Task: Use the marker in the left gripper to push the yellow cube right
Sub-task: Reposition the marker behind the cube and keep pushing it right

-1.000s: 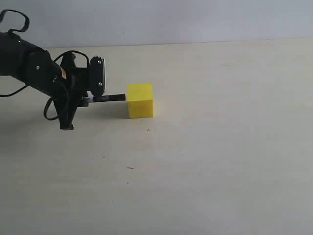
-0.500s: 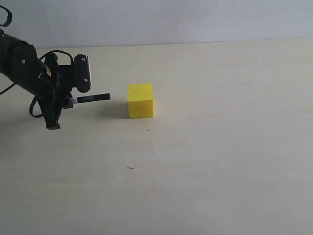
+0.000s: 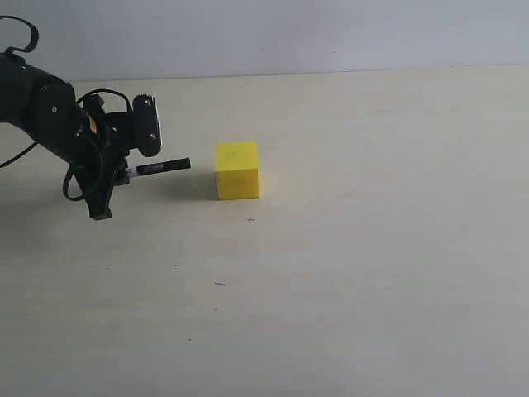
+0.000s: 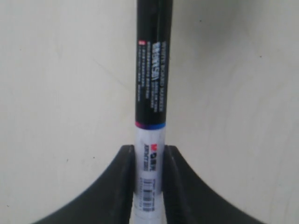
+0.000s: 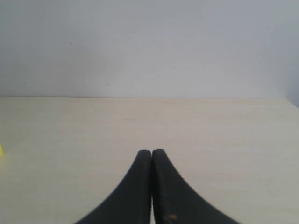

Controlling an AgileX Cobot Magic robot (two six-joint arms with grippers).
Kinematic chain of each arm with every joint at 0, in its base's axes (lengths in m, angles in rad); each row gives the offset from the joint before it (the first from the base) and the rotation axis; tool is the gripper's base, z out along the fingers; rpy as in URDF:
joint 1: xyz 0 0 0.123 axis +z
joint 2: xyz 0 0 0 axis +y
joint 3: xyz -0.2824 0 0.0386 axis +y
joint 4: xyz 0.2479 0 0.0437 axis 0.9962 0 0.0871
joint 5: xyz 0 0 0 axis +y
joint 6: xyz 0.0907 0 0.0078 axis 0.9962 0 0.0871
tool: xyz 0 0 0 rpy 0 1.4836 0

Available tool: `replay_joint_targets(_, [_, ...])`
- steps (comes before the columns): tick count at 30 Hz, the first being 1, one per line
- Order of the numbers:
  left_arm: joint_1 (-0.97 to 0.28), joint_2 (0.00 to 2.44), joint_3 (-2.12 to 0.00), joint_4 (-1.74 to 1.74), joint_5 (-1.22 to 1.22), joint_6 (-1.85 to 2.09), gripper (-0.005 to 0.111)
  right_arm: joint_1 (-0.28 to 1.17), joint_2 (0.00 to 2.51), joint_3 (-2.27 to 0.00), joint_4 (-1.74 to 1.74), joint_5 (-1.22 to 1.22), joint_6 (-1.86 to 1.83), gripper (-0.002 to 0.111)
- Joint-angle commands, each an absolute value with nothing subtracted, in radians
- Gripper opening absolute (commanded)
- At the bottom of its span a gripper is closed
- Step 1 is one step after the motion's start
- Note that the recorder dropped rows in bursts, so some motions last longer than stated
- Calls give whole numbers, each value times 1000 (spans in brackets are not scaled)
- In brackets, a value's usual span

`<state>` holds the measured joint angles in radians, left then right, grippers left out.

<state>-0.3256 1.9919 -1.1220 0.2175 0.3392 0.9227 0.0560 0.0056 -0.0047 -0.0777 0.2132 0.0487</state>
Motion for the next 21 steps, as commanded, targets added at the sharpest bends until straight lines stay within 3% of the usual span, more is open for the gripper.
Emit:
replay_joint_targets(1, [-330,1998,-1127,226,334,901,0,52,0,0,-78,199,53,0])
replay_joint_targets(13, [-342,2060,-1197,228,330,831,0,52,0,0,-78,199,53,0])
replay_joint_targets(21, [-513,2077,-1225,258,340,823,0,52,0,0,-78,199,53,0])
